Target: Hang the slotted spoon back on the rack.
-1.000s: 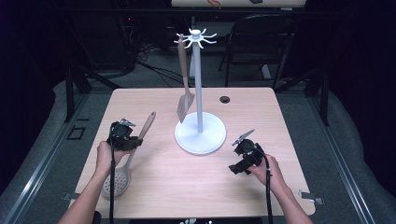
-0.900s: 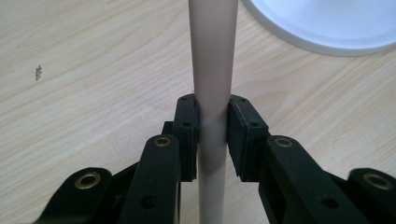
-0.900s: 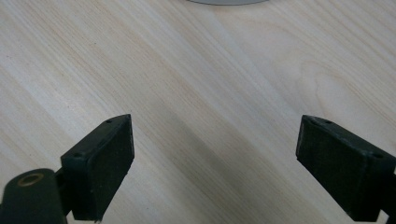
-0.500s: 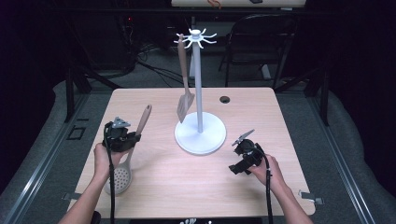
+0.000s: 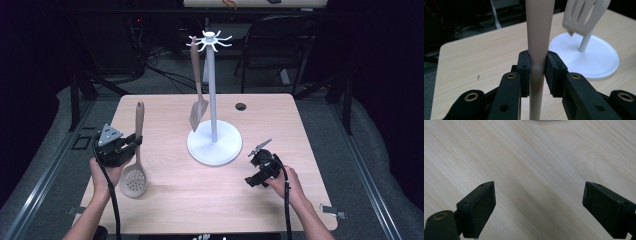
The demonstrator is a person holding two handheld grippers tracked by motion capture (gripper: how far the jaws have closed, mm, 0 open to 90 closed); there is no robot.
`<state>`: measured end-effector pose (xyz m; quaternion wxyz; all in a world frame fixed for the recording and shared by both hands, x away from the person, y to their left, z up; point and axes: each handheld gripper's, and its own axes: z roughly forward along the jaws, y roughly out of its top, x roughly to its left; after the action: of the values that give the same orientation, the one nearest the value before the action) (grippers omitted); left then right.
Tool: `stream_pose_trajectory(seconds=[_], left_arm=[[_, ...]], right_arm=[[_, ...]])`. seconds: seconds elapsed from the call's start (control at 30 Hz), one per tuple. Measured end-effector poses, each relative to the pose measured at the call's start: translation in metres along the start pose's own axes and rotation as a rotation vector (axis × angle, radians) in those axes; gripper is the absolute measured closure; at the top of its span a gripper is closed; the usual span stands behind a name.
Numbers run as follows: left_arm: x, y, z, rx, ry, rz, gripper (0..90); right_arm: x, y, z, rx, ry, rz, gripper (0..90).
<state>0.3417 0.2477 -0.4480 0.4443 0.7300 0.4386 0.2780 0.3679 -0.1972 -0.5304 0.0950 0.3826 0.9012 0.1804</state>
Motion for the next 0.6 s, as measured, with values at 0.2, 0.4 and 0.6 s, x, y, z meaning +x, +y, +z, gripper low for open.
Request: stream_pose_trajectory(seconds=[0.2,0.4,0.6], left_arm=[[-0.012,0.016,-0.010,-0.087,-0.012,0.028,75.1],[-0.023,0.028,-0.011,-0.134,-0.041,0.051,75.0],[-0.034,0.040,-0.008,-0.150,-0.066,0.079,75.0]], right_arm=[[-0.001,0.000,0.000,0.007,0.006,0.004,11.1],[-0.001,-0.001,0.001,0.003,0.001,0.007,11.1],[-0.001,-0.001,0.000,0.006,-0.004,0.002,11.2]])
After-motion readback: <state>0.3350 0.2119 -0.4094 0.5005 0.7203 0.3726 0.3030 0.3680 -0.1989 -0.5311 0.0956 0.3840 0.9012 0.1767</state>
